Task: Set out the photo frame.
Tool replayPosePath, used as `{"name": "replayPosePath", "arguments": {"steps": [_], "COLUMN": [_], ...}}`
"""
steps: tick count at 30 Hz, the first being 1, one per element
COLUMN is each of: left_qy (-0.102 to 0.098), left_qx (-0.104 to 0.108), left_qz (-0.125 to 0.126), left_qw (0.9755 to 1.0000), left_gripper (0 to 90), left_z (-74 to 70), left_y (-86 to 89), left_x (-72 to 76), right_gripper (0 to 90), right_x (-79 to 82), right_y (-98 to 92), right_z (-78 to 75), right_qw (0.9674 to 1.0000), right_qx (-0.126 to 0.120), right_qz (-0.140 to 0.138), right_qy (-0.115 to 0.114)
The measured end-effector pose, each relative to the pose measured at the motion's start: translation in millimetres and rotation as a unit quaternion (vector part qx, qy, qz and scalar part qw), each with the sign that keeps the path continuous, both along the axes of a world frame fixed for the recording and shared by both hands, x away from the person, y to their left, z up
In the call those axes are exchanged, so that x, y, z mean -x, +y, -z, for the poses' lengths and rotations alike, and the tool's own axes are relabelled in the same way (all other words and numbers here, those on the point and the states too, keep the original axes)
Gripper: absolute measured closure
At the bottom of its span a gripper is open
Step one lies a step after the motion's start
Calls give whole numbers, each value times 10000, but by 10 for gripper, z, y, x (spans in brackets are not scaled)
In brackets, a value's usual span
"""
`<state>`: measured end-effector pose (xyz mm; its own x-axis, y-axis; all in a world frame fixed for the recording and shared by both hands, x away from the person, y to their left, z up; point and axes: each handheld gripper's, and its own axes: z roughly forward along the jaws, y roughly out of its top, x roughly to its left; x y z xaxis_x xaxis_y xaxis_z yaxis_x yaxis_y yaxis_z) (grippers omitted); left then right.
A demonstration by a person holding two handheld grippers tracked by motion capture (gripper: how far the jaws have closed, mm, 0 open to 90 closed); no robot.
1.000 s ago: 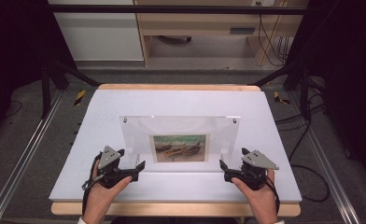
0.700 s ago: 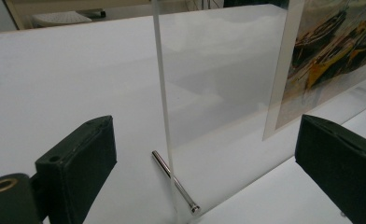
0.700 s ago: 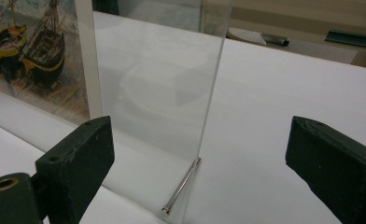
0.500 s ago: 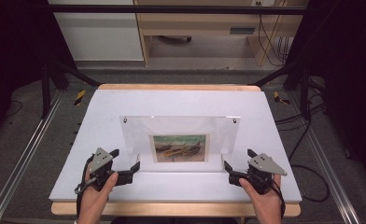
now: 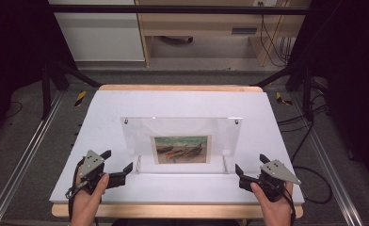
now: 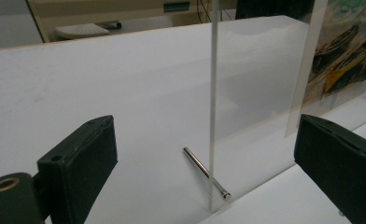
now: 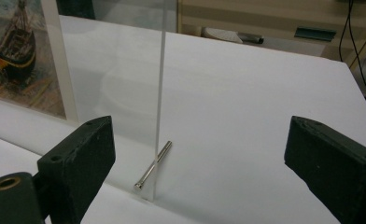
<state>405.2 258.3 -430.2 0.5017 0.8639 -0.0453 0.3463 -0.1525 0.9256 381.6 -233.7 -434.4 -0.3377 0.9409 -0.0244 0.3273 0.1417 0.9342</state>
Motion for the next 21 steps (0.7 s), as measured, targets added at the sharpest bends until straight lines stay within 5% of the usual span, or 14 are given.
{"name": "replayPosePath", "arguments": {"steps": [21], "left_qy": [177], "left_qx": [-369], "left_qz": [-639], "left_qw": [9971], "left_gripper": [61], "left_z": [43], "left_y": [395], "left_x": [-123], "right_gripper": [107], "right_x": [-33], "right_y": [-252], "right_z": [83], "right_qw": [9980], "right_qx": [256], "right_qz": [507], "right_qy": [294]}}
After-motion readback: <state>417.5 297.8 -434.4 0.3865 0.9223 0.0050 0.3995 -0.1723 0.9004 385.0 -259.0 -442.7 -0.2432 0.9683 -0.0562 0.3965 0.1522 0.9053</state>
